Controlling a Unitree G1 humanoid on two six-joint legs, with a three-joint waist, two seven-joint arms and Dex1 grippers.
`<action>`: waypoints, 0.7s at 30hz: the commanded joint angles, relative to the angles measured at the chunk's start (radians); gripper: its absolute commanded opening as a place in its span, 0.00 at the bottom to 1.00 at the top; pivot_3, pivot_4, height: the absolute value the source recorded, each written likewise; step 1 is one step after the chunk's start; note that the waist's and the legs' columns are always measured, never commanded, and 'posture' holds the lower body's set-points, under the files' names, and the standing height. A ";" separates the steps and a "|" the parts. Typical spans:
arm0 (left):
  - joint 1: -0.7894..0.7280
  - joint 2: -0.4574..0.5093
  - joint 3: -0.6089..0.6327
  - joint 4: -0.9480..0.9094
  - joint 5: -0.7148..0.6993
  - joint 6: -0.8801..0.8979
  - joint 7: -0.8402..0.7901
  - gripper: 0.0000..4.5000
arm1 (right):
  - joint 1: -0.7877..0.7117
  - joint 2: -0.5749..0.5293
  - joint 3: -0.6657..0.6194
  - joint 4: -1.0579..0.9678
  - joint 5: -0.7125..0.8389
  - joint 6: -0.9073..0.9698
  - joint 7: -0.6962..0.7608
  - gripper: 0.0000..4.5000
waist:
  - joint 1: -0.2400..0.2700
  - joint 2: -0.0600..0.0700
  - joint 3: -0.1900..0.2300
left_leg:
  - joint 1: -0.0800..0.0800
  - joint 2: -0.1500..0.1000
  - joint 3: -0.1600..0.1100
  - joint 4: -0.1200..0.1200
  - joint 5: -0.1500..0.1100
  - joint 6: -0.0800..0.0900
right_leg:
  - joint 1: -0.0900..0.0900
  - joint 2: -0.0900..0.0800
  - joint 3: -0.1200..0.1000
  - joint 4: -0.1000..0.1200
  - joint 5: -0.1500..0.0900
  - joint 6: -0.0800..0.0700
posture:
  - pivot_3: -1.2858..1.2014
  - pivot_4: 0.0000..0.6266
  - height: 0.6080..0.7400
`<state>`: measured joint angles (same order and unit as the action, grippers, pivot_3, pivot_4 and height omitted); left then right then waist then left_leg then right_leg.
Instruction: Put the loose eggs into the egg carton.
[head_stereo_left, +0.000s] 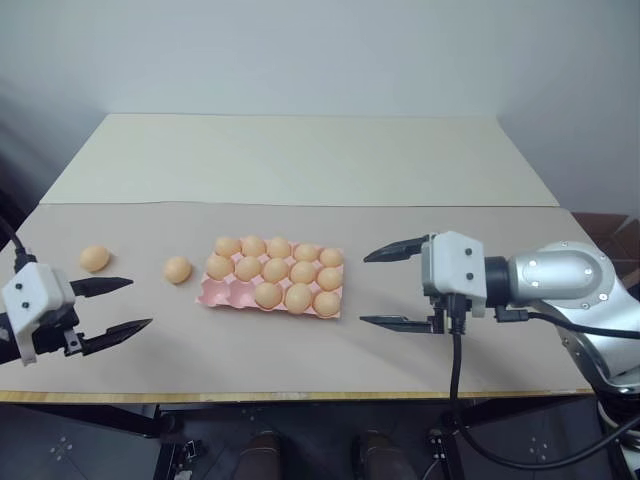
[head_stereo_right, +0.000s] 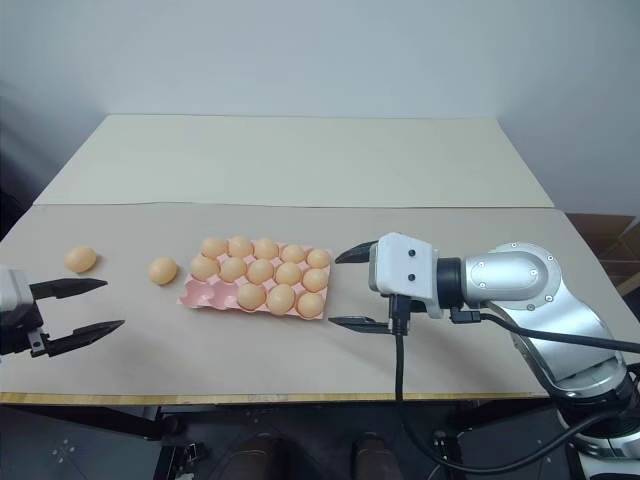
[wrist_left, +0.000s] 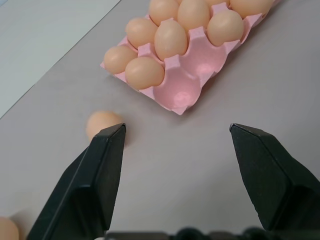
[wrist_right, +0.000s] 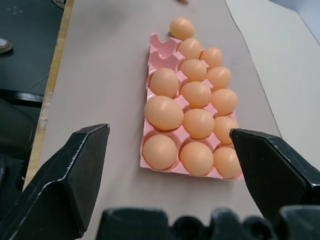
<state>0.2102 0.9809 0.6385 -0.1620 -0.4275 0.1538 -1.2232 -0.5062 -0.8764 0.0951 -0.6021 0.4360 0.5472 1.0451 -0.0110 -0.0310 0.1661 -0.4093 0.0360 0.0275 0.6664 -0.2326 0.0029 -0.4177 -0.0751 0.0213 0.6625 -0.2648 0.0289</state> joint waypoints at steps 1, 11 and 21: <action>0.028 -0.010 0.049 -0.059 -0.004 0.016 0.032 0.80 | -0.023 0.000 -0.004 0.005 0.002 -0.034 0.021 1.00 | -0.001 0.000 0.000 | 0.000 0.000 0.000 0.000 0.000 0.000 | 0.000 0.000 0.000 0.000 0.000 0.000 | 0.52 0.24 1.00; 0.035 -0.019 0.063 -0.105 -0.040 0.154 0.130 0.92 | -0.016 -0.003 0.006 0.008 -0.014 -0.033 0.018 1.00 | -0.001 0.000 0.000 | 0.000 0.000 0.000 0.000 0.000 0.000 | 0.000 0.000 0.000 0.000 0.000 0.000 | 0.52 0.24 1.00; -0.093 -0.046 -0.081 -0.034 0.096 0.167 0.328 0.99 | 0.003 -0.009 -0.005 -0.015 -0.020 -0.006 -0.008 1.00 | 0.001 0.000 0.000 | 0.000 0.000 0.000 0.000 0.000 0.000 | 0.000 0.000 0.000 0.001 0.000 0.000 | 0.52 0.24 1.00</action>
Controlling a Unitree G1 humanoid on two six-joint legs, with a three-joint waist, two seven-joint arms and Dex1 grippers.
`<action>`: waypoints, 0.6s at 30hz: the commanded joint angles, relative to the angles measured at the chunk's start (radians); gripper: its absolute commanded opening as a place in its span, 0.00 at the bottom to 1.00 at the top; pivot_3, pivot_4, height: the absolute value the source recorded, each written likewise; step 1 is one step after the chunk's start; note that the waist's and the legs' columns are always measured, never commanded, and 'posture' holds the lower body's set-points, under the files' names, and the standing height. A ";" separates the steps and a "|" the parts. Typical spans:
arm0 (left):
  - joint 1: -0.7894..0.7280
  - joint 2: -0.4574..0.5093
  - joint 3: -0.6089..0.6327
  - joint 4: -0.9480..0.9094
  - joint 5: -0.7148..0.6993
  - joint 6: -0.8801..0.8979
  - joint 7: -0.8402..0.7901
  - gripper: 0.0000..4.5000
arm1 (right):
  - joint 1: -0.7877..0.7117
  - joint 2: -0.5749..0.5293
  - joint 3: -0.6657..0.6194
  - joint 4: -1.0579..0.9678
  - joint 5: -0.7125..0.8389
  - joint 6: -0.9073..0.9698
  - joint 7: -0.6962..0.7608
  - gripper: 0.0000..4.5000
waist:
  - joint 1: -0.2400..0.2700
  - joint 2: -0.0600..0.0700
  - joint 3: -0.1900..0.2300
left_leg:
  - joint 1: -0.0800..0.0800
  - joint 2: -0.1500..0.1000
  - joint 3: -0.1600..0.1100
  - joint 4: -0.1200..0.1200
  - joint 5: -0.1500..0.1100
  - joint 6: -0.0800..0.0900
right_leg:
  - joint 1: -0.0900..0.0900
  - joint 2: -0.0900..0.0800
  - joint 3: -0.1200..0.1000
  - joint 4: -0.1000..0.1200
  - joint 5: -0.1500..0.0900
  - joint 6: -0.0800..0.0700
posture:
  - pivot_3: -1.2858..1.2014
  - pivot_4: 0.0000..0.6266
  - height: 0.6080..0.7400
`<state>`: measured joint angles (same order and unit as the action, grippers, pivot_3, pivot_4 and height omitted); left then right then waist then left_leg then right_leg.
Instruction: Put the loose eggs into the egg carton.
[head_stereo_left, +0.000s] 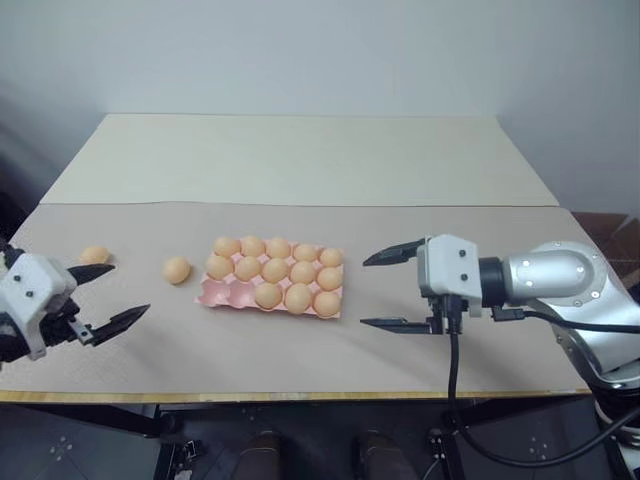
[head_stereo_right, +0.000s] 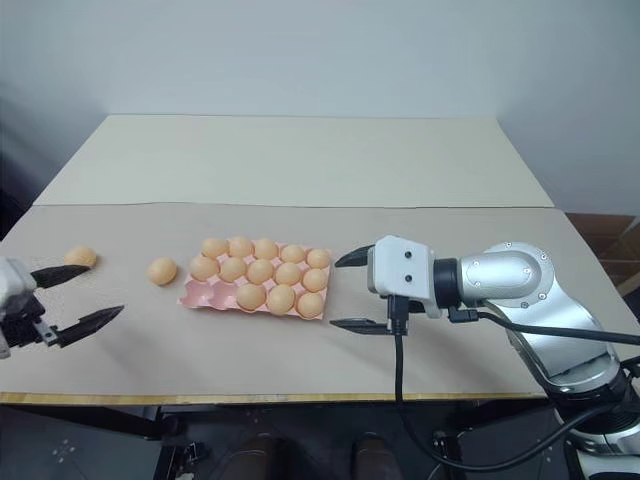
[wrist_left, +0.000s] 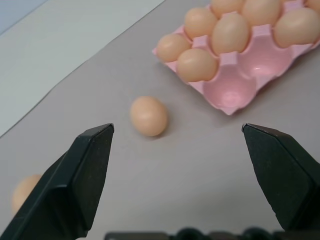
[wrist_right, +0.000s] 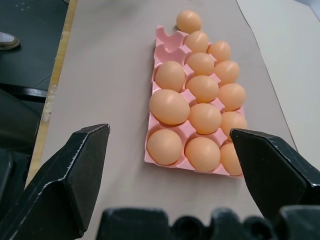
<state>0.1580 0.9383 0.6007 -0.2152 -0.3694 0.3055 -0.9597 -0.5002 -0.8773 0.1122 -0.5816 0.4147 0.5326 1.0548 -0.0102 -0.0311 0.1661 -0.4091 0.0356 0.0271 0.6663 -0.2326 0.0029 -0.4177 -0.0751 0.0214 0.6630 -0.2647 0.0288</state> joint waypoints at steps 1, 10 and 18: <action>-0.059 -0.007 -0.059 0.032 0.042 0.026 0.079 0.99 | -0.001 -0.009 -0.024 -0.040 0.002 0.011 -0.021 1.00 | -0.001 0.000 0.000 | 0.000 0.000 0.000 0.000 0.000 0.000 | 0.000 0.000 0.000 0.000 0.000 0.000 | 0.52 0.24 1.00; -0.282 -0.055 -0.254 0.240 0.105 0.044 0.162 0.99 | 0.013 -0.025 -0.036 -0.073 0.009 0.048 -0.053 1.00 | -0.001 0.000 0.000 | -0.001 0.000 0.000 0.000 0.000 0.000 | -0.001 0.000 0.000 0.000 0.000 0.000 | 0.52 0.24 1.00; -0.433 -0.126 -0.380 0.440 0.168 -0.023 0.188 0.99 | 0.036 -0.046 -0.063 -0.107 0.016 0.084 -0.081 1.00 | -0.001 0.000 0.000 | -0.001 -0.001 0.000 0.000 0.000 0.000 | -0.001 0.000 0.000 0.001 0.000 0.000 | 0.52 0.24 1.00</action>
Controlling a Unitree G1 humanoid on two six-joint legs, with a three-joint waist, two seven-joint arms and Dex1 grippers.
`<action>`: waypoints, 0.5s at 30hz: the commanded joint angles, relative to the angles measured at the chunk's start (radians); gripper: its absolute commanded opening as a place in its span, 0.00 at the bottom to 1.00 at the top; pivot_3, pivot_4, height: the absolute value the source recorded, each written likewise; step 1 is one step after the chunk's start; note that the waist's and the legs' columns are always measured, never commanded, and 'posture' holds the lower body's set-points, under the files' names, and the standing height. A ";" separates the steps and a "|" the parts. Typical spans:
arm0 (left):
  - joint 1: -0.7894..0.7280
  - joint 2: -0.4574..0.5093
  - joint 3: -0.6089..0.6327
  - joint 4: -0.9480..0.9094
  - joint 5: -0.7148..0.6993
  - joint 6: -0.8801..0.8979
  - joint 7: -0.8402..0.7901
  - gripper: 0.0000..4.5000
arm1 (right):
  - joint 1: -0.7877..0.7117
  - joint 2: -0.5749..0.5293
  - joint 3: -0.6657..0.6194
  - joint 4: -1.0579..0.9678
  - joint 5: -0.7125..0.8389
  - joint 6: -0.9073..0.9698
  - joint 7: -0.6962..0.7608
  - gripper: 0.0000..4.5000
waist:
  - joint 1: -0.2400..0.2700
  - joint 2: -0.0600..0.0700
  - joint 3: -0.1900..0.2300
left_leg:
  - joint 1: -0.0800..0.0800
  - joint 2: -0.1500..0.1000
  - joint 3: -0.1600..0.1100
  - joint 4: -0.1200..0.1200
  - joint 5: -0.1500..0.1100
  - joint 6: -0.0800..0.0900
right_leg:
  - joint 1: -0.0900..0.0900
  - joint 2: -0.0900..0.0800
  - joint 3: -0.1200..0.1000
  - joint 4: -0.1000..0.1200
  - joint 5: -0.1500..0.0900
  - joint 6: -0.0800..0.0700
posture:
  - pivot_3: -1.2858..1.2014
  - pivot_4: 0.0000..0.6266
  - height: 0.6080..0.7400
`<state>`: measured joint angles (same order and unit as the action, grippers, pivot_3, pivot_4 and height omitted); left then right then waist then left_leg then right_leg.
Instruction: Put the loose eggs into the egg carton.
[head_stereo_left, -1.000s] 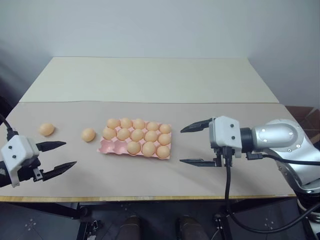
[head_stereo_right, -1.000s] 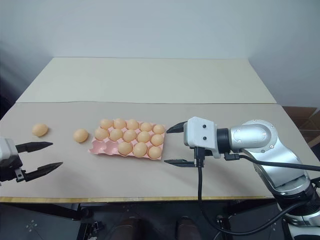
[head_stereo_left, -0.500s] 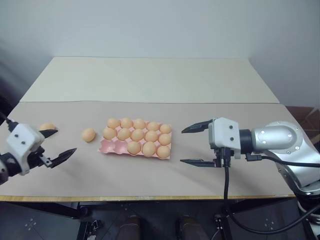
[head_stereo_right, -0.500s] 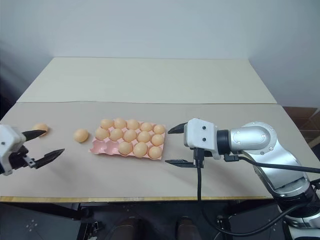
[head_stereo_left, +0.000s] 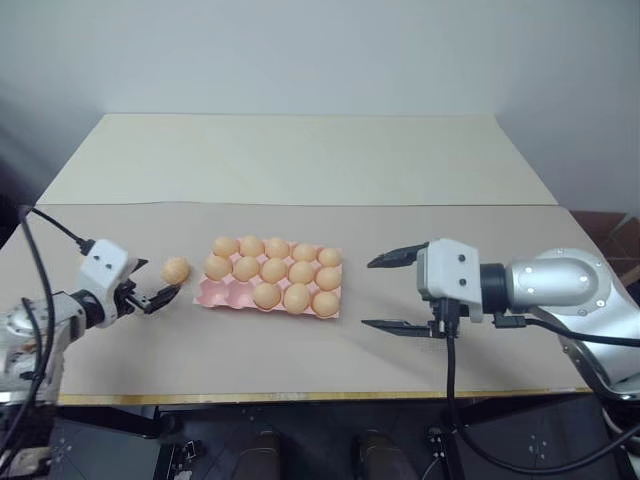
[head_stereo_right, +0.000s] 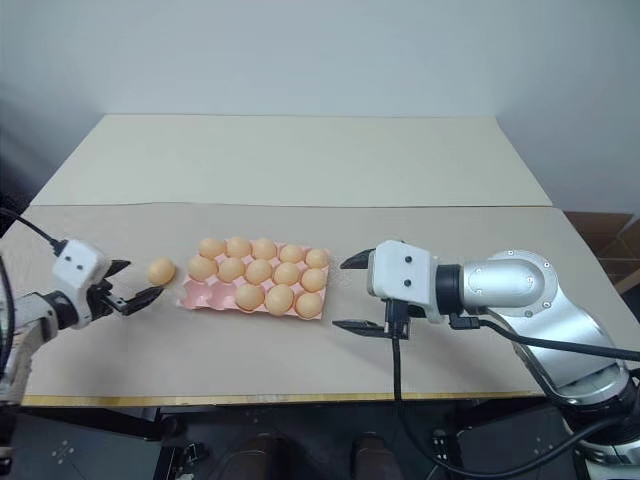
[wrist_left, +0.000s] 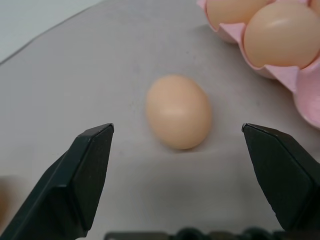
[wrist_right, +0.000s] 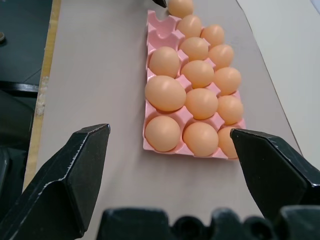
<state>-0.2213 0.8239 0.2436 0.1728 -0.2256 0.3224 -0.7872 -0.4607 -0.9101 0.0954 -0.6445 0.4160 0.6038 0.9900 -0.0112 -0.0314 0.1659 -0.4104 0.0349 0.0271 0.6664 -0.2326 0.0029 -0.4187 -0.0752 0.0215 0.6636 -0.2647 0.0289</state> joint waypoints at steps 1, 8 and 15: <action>-0.081 -0.026 -0.042 0.093 0.038 -0.061 0.017 0.99 | 0.000 -0.016 -0.051 -0.050 0.017 0.019 -0.020 1.00 | 0.000 0.000 0.000 | 0.000 0.000 0.000 0.000 0.000 0.000 | 0.000 0.000 0.000 0.000 0.000 0.000 | 0.52 0.24 1.00; -0.221 -0.094 -0.115 0.290 0.103 -0.164 0.038 0.99 | 0.013 -0.023 -0.064 -0.069 0.015 0.041 -0.036 1.00 | 0.003 -0.001 0.000 | -0.001 -0.001 0.000 0.000 0.000 0.000 | 0.000 0.000 0.000 0.000 0.000 0.000 | 0.52 0.24 1.00; -0.269 -0.123 -0.127 0.366 0.105 -0.195 0.018 0.86 | 0.022 -0.028 -0.067 -0.074 0.010 0.049 -0.049 1.00 | 0.004 -0.001 0.000 | 0.000 -0.001 0.000 0.001 0.000 0.000 | 0.001 0.000 -0.001 0.000 0.000 0.000 | 0.52 0.24 1.00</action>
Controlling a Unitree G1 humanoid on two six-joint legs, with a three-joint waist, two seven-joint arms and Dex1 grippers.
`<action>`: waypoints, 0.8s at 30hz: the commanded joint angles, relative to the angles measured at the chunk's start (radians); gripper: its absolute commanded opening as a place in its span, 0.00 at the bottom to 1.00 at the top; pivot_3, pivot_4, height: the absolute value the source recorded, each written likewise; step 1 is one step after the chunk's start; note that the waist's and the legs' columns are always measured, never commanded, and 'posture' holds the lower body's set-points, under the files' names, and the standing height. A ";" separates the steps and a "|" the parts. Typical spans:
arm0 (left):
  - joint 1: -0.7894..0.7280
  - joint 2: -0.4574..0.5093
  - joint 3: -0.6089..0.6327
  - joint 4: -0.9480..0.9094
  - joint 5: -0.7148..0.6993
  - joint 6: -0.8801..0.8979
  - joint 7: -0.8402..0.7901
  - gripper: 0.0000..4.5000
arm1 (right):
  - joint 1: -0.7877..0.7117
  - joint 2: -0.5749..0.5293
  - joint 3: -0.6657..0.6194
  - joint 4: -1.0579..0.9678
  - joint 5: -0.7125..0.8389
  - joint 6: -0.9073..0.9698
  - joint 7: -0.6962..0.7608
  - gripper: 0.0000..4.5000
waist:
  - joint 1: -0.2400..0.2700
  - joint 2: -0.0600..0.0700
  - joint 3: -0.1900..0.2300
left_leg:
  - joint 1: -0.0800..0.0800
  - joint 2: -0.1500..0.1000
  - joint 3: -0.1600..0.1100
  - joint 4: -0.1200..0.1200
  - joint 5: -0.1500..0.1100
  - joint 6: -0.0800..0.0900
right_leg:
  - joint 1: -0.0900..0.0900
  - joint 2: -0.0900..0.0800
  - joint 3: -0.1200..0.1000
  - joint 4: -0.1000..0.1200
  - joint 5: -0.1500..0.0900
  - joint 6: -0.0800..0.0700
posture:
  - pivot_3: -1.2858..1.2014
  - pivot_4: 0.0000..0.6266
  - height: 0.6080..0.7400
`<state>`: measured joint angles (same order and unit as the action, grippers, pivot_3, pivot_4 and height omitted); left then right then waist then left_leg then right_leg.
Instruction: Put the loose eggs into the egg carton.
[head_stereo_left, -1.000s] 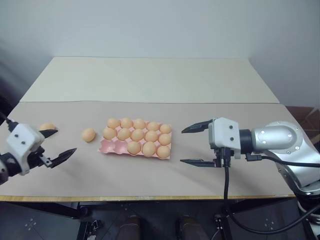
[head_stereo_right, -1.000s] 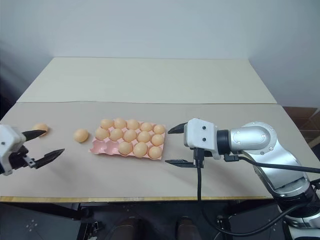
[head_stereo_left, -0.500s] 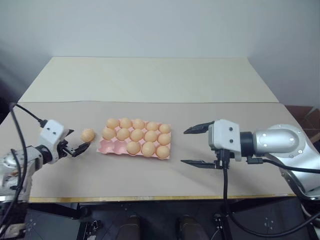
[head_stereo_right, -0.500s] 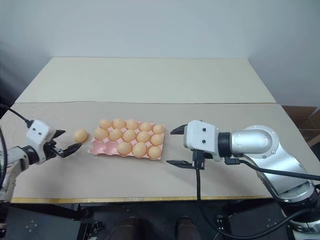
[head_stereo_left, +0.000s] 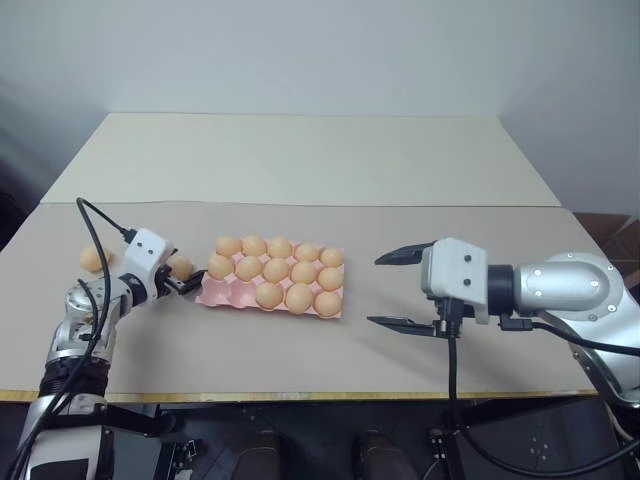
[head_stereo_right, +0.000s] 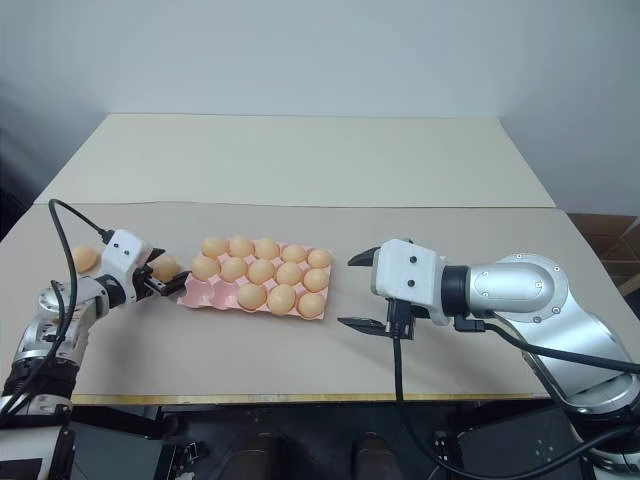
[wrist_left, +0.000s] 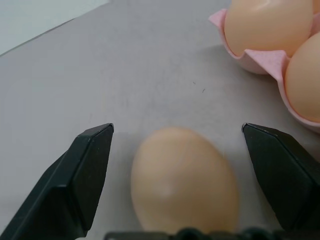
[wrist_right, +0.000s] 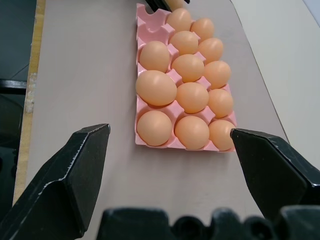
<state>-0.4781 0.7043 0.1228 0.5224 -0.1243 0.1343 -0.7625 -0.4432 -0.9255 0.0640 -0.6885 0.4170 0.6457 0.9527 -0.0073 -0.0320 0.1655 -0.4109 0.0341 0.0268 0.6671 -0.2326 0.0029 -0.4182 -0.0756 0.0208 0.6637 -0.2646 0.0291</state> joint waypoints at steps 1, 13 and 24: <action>-0.014 -0.004 -0.006 0.019 0.005 -0.007 -0.007 0.80 | 0.005 -0.013 -0.036 -0.029 0.009 0.007 -0.013 1.00 | 0.000 0.000 0.000 | 0.000 0.000 0.000 0.000 0.000 0.000 | 0.000 0.000 0.000 0.000 0.000 0.000 | 0.52 0.24 1.00; 0.100 0.038 0.079 -0.208 -0.064 -0.043 -0.031 0.40 | 0.000 -0.006 -0.022 -0.020 0.001 -0.006 -0.022 1.00 | -0.006 0.000 0.000 | 0.000 0.001 0.000 0.000 0.000 0.000 | -0.001 0.000 0.000 0.000 0.000 0.000 | 0.52 0.24 1.00; 0.206 0.034 0.158 -0.529 -0.415 0.003 -0.339 0.40 | 0.003 0.007 -0.020 -0.028 -0.014 -0.011 -0.052 1.00 | 0.001 0.000 0.000 | -0.002 0.000 -0.002 0.001 0.000 0.000 | 0.000 -0.001 -0.001 0.000 0.000 0.000 | 0.52 0.24 1.00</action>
<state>-0.2802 0.7382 0.2914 0.0277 -0.4988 0.1240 -1.0457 -0.4320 -0.9200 0.0647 -0.6888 0.4106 0.6479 0.9161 -0.0065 -0.0320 0.1655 -0.4123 0.0344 0.0253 0.6681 -0.2326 0.0029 -0.4184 -0.0759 0.0203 0.6634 -0.2646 0.0291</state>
